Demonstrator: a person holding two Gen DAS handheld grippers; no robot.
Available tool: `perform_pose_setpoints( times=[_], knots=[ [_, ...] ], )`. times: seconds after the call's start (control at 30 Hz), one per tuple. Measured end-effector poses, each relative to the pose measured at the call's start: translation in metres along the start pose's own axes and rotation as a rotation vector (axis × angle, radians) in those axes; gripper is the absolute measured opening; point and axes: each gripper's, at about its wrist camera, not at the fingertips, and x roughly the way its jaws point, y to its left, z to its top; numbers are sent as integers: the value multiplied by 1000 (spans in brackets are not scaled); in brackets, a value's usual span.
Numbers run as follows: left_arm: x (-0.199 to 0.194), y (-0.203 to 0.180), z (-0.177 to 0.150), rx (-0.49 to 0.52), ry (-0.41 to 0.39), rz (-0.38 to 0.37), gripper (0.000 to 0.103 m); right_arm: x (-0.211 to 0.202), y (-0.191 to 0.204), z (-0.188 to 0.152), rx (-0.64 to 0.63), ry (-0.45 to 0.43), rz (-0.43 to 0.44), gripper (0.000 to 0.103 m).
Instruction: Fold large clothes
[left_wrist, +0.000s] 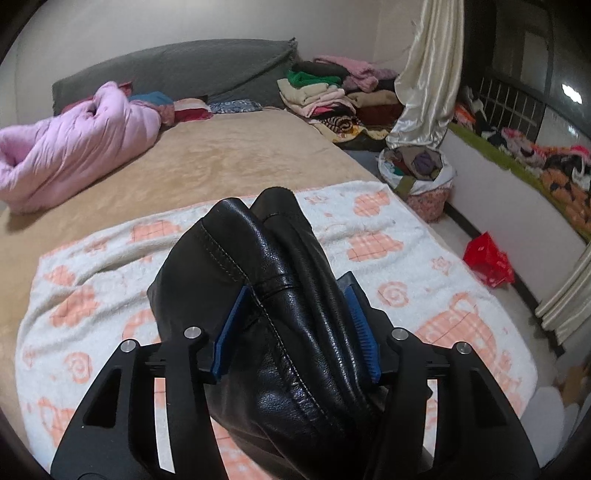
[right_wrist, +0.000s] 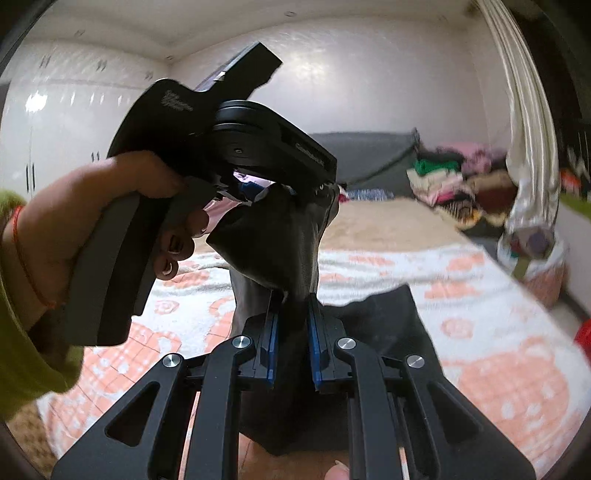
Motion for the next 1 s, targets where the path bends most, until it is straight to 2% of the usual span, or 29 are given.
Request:
perform_pose_setpoints(
  times=[0.1,0.2,0.33,0.4,0.57,0.67,0.73,0.77,0.8,0.87,0.97,1.0],
  knots=[
    [8,-10,0,1,6,-18,52,2,-16,-5,63,26,14,13],
    [8,-10,1,-44,0,-71,53,8,-35,-13,143,69,20,13],
    [4,-2,-5,-63,-15,-68,54,17,-60,-29,234,134,4,12],
    [6,8,-16,-92,-7,-61,58,25,-79,-41,336,180,30,13],
    [28,50,-72,-183,92,9,62,29,-108,-59,557,227,99,13],
    [48,72,-104,-266,183,-30,65,33,-114,-65,610,273,114,16],
    [59,79,-121,-298,204,-44,65,36,-114,-63,626,300,124,26],
    [59,80,-122,-295,200,-36,65,39,-112,-58,601,318,110,38],
    [59,80,-122,-289,194,-28,65,41,-112,-52,575,329,96,61],
    [57,82,-120,-290,193,-35,65,43,-110,-37,538,319,68,79],
    [55,84,-120,-282,190,-35,65,55,-115,-13,493,315,28,91],
    [54,84,-120,-278,188,-32,65,64,-118,-6,470,329,12,92]
  ],
)
